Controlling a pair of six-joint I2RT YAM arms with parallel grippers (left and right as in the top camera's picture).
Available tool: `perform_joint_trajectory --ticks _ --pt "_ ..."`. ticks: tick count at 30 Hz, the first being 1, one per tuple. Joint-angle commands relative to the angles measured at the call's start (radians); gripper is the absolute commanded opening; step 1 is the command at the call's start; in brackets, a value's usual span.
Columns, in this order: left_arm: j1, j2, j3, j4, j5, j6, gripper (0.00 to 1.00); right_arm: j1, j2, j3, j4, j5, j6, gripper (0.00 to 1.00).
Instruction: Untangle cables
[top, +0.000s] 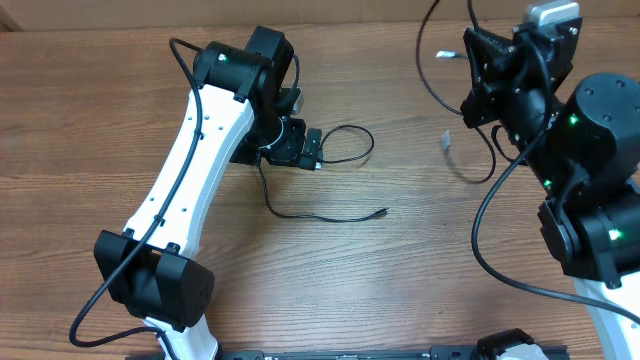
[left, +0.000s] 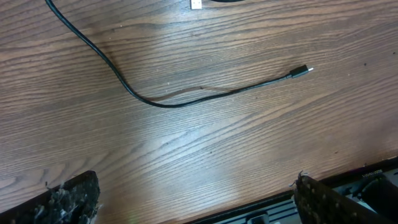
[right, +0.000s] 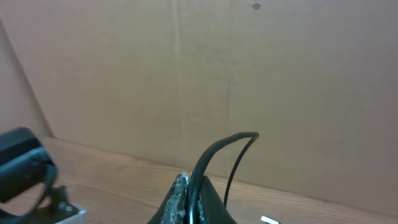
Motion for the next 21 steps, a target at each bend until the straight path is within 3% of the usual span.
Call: perform_joint_trajectory --ticks 1,5,14,17,21 --pt "-0.006 -0.03 0.014 -0.001 0.009 -0.01 1.0 -0.005 0.012 -0.003 0.028 0.198 -0.116 0.04" --pt "-0.006 -0.03 0.014 -0.001 0.009 -0.01 1.0 -0.053 0.021 -0.003 0.077 0.296 -0.158 0.04" --pt "-0.006 -0.03 0.014 -0.001 0.009 -0.01 1.0 -0.272 0.14 -0.003 0.217 0.302 -0.158 0.04" --pt "-0.006 -0.03 0.014 -0.001 0.009 -0.01 1.0 -0.372 0.256 -0.003 0.292 0.302 -0.158 0.04" --pt "-0.006 -0.03 0.014 -0.001 0.009 -0.01 1.0 -0.497 0.478 0.051 0.522 0.242 -0.157 0.04"
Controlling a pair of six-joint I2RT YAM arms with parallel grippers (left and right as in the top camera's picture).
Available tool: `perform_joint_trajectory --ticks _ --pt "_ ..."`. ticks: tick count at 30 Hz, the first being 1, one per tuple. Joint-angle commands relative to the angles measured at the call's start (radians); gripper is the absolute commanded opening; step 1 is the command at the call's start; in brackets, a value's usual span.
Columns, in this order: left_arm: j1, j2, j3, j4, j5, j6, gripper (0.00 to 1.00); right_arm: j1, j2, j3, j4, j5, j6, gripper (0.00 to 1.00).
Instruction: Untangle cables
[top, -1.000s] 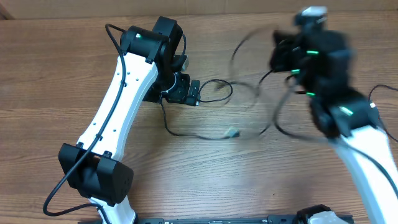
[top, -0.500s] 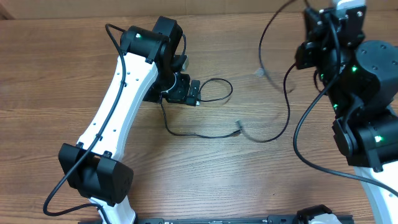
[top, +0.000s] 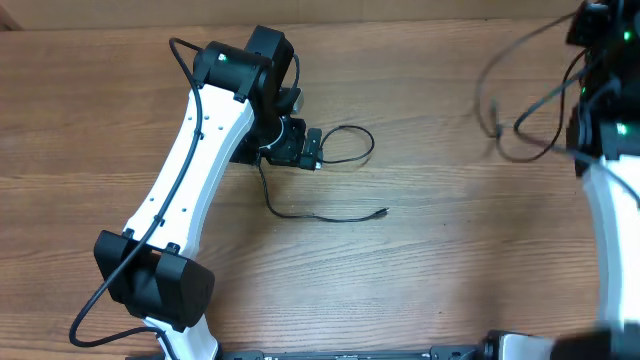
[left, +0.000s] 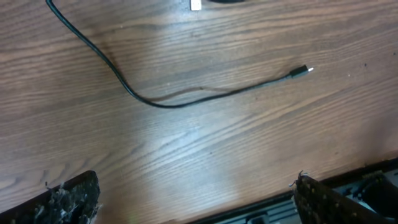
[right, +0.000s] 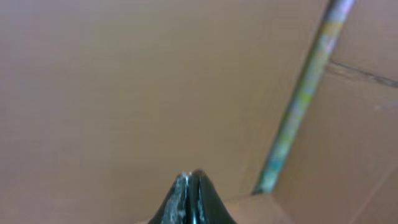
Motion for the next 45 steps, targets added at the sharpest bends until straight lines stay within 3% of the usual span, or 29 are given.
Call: perform_joint_trajectory --ticks 1,6,13,16,18,19,20,26,30,34,36,40,45 --pt "-0.006 -0.03 0.014 0.0 0.009 -0.011 1.0 -0.075 0.157 0.105 0.065 -0.089 -0.004 0.04" --pt "-0.006 -0.03 0.014 0.0 0.008 -0.011 1.0 -0.093 0.433 0.349 -0.026 -0.143 0.003 0.04" --pt "-0.006 -0.03 0.014 0.0 0.008 -0.011 1.0 -0.096 0.701 0.364 -0.204 -0.142 0.01 0.04" --pt "-0.006 -0.03 0.014 0.0 0.008 -0.011 1.0 -0.105 0.768 0.364 -0.303 -0.133 0.098 0.07" --pt "-0.006 -0.03 0.014 0.0 0.008 -0.011 1.0 -0.113 0.787 0.364 -0.369 -0.135 0.158 0.64" --pt "-0.006 -0.03 0.014 0.0 0.008 -0.011 1.0 -0.115 0.787 0.364 -0.382 -0.135 0.158 0.78" --pt "-0.006 -0.03 0.014 0.0 0.008 -0.011 1.0 -0.116 0.781 0.364 -0.401 -0.135 0.158 1.0" --pt "-0.006 -0.03 0.014 0.0 0.008 -0.011 1.0 -0.12 0.674 0.406 -0.474 -0.135 0.159 1.0" --pt "-0.006 -0.03 0.014 0.0 0.008 -0.011 1.0 -0.117 0.54 0.492 -0.586 -0.136 0.249 1.0" --pt "-0.006 -0.03 0.014 0.0 0.008 -0.011 1.0 -0.11 0.441 0.496 -0.792 -0.164 0.396 1.0" --pt "-0.006 -0.03 0.014 0.0 0.008 -0.011 1.0 -0.108 0.442 0.493 -0.95 -0.277 0.435 1.0" --pt "-0.006 -0.03 0.014 0.0 0.008 -0.011 1.0 -0.083 0.449 0.416 -1.124 -0.406 0.434 1.0" --pt "-0.006 -0.03 0.014 0.0 0.008 -0.011 1.0 -0.026 0.449 0.245 -1.133 -0.404 0.36 0.96"
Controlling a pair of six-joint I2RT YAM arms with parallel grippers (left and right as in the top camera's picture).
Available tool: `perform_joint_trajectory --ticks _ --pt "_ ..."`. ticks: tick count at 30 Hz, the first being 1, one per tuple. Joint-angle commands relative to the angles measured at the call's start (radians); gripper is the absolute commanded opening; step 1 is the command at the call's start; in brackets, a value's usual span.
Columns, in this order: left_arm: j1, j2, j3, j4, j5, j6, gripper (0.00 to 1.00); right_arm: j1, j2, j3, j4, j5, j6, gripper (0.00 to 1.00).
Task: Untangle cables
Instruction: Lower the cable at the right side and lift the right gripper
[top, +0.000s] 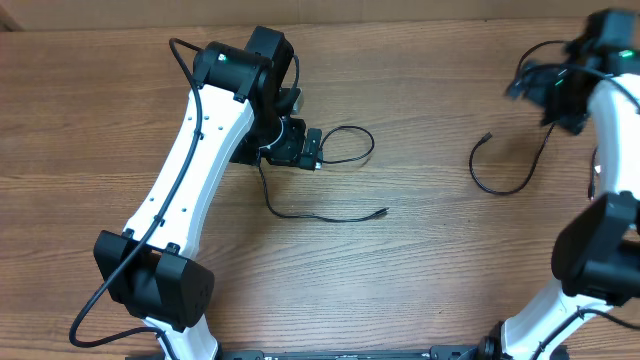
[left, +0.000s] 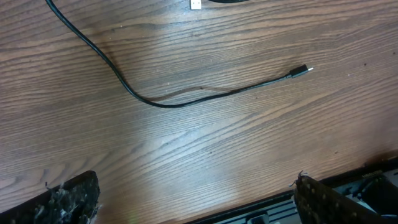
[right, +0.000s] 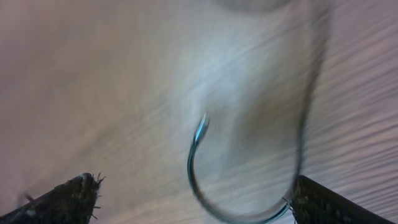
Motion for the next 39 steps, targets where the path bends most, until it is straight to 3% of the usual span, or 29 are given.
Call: perform_joint_trajectory --ticks 1,13,15,17,18,19,21,26,30,34,39 --pt "-0.006 -0.03 0.014 -0.002 0.009 -0.011 1.0 0.055 0.008 -0.137 0.013 -0.048 -0.055 0.96" --pt "-0.006 -0.03 0.014 -0.001 0.009 -0.011 1.0 0.126 0.008 -0.52 0.408 -0.041 -0.06 0.61" --pt "-0.006 -0.03 0.014 -0.002 0.009 -0.011 1.0 0.126 0.008 -0.554 0.462 -0.042 -0.06 0.49" --pt "-0.006 -0.03 0.014 -0.002 0.009 -0.011 1.0 0.127 0.008 -0.587 0.506 -0.041 -0.06 0.31" --pt "-0.006 -0.03 0.014 -0.001 0.009 -0.011 1.0 0.127 0.008 -0.601 0.53 -0.041 -0.061 0.27" --pt "-0.006 -0.03 0.014 -0.001 0.009 -0.011 1.0 0.127 0.008 -0.634 0.603 -0.041 -0.06 0.14" --pt "-0.006 -0.03 0.014 -0.001 0.009 -0.011 1.0 0.127 0.008 -0.666 0.697 -0.041 -0.06 0.04" --pt "-0.006 -0.03 0.014 -0.002 0.009 -0.011 1.0 0.106 0.007 -0.627 0.901 -0.042 -0.06 0.04" --pt "-0.006 -0.03 0.014 -0.002 0.009 -0.011 1.0 0.084 0.007 -0.44 0.887 -0.04 -0.117 0.04" --pt "-0.006 -0.03 0.014 -0.002 0.009 -0.011 1.0 0.038 0.008 -0.113 0.883 -0.006 -0.139 0.04" --pt "-0.006 -0.03 0.014 -0.002 0.009 -0.011 1.0 -0.002 0.015 -0.009 0.974 0.057 -0.105 0.04"
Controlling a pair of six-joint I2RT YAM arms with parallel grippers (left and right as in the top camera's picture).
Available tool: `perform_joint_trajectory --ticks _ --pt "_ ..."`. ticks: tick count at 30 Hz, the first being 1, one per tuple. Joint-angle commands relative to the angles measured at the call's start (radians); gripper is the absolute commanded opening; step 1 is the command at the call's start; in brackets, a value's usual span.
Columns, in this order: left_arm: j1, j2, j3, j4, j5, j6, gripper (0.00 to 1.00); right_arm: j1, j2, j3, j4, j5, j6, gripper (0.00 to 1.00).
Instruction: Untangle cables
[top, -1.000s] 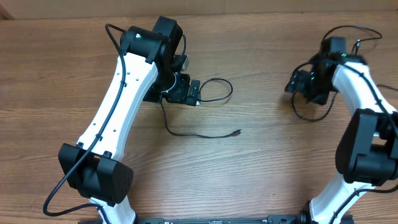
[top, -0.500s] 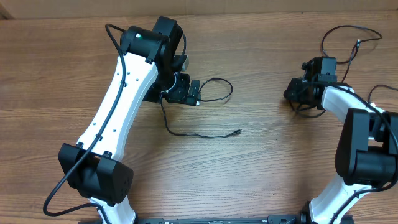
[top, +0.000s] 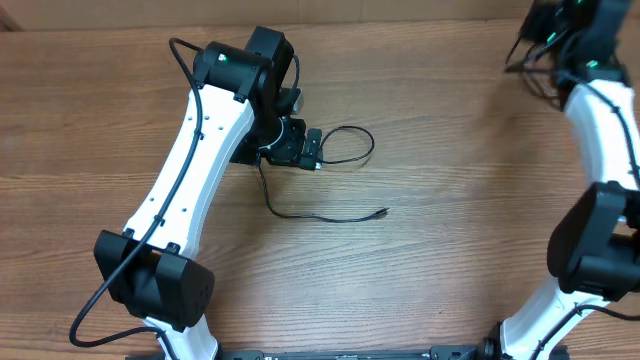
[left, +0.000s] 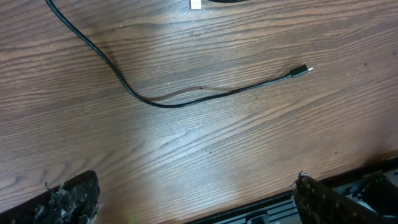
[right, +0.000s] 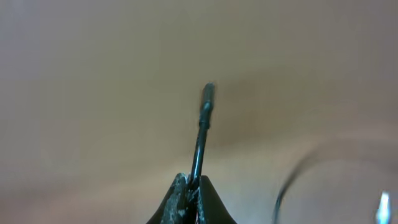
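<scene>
One black cable (top: 325, 213) lies on the wooden table (top: 430, 260), looped beside my left gripper (top: 303, 146), its small plug (left: 301, 70) pointing right. In the left wrist view that gripper (left: 193, 182) is open and empty, with the cable (left: 186, 99) on the wood beyond it. My right gripper (right: 191, 184) is shut on a second black cable (right: 201, 134), whose end sticks up past the fingers. The overhead view shows that cable (top: 527, 62) blurred at the table's far right corner, under the right arm (top: 600, 110).
A white connector (left: 196, 4) lies at the top edge of the left wrist view. The left arm (top: 195, 150) stretches from the front left across the table. A cardboard wall (top: 400, 8) closes the far side.
My right gripper was open above the second cable, which lay curved on the table at the right. Now it is shut on that cable at the far right corner. The left arm has not moved.
My right gripper first held a cable up at the right, then was shut further right with the cable dangling. Later it was open and the cable lay on the table apart from the left one. Now it holds it again. The left side stayed still throughout.
</scene>
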Motion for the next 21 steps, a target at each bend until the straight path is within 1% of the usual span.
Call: perform_joint_trajectory --ticks 1,2,3,4,8,11,16,18,19,21 --pt "-0.006 -0.03 0.014 -0.002 0.009 -0.01 1.0 -0.04 0.013 0.031 -0.019 0.075 0.053 0.12" --pt "-0.006 -0.03 0.014 -0.002 0.009 -0.01 1.0 -0.045 0.023 0.031 -0.046 0.076 0.06 0.36" --pt "-0.006 -0.03 0.014 -0.002 0.009 -0.01 1.0 -0.05 0.038 0.031 -0.089 0.076 0.06 0.84" --pt "-0.006 -0.03 0.014 -0.002 0.009 -0.01 1.0 -0.052 0.056 0.031 -0.161 0.076 0.059 1.0" --pt "-0.006 -0.03 0.014 -0.002 0.009 -0.01 1.0 -0.048 0.059 0.032 -0.314 0.075 0.069 1.0" --pt "-0.006 -0.03 0.014 -0.002 0.009 -0.01 1.0 -0.034 0.028 0.032 -0.377 0.069 0.102 1.0" --pt "-0.006 -0.03 0.014 -0.002 0.009 -0.01 1.0 0.024 -0.048 0.032 -0.498 -0.086 0.109 1.0" --pt "-0.006 -0.03 0.014 -0.002 0.009 -0.01 1.0 0.066 -0.064 0.032 -0.575 -0.146 0.109 1.0" --pt "-0.006 -0.03 0.014 -0.002 0.009 -0.01 1.0 0.104 -0.064 0.032 -0.639 -0.178 0.113 1.0" --pt "-0.006 -0.03 0.014 -0.002 0.009 -0.01 1.0 0.157 -0.055 0.027 -0.708 -0.192 0.113 1.0"
